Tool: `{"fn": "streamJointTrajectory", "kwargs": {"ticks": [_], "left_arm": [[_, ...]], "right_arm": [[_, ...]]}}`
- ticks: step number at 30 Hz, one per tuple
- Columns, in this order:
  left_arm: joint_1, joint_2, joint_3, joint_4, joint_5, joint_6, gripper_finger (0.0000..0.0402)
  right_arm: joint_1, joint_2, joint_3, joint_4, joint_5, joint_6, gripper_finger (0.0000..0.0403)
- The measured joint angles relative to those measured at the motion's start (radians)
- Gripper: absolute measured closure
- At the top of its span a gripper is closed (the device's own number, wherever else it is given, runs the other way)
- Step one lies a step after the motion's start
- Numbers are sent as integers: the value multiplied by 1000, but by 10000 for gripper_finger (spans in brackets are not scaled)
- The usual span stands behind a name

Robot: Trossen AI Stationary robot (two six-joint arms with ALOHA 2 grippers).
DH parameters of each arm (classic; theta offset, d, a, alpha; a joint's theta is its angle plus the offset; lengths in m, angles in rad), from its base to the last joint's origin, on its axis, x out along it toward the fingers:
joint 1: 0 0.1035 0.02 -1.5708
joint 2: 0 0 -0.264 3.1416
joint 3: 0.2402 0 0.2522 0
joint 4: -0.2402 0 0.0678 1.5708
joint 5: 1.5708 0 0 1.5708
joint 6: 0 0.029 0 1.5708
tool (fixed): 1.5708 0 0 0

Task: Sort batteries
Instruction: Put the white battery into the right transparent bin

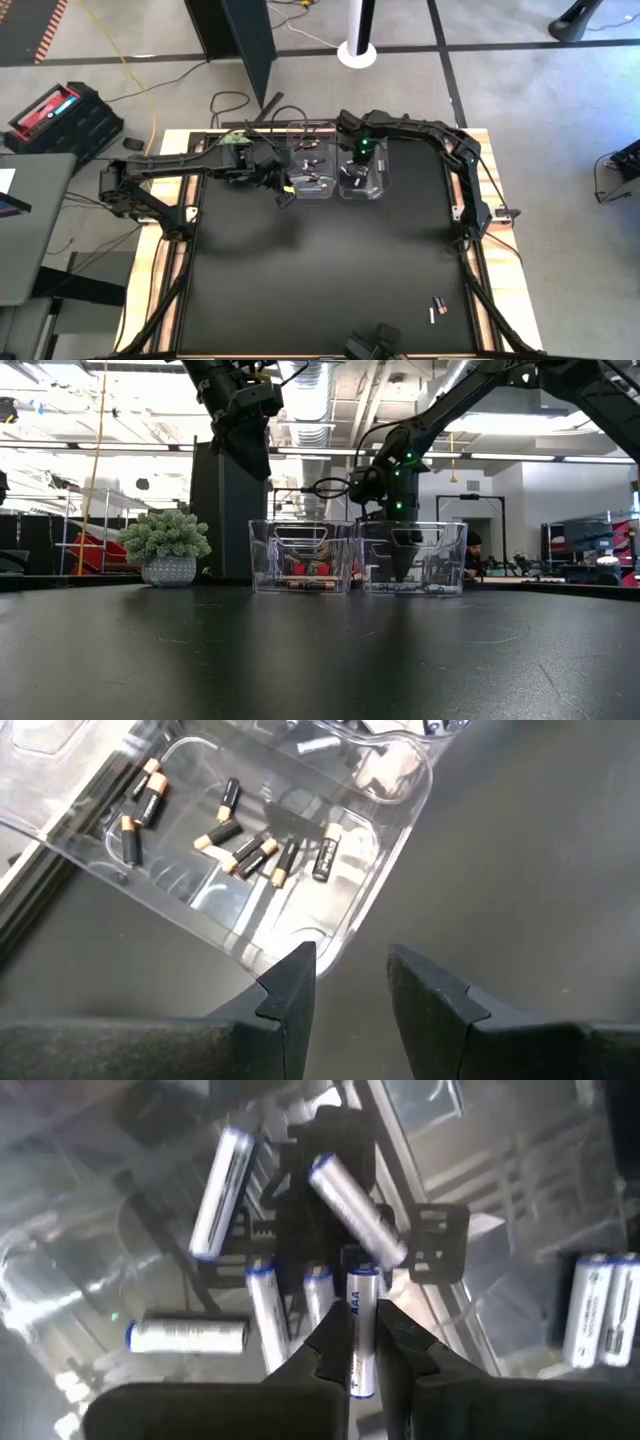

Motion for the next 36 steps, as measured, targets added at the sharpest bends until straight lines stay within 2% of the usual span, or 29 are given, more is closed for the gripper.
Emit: {"fn": "streamJointTrajectory", "kwargs": {"ticks": [11, 20, 30, 36], "left_arm": [[-3, 0, 0, -2, 2, -26, 281], [-3, 0, 0, -2, 105, 6, 281], [-21, 0, 0, -3, 139, 79, 281], [-27, 0, 0, -76, 139, 81, 281]], "right_arm": [[5, -2, 0, 23, 2, 9, 321], [2, -14, 0, -14, 6, 36, 299], [-9, -202, 0, -59, 6, 212, 298], [22, -343, 0, -145, 6, 371, 300]]}}
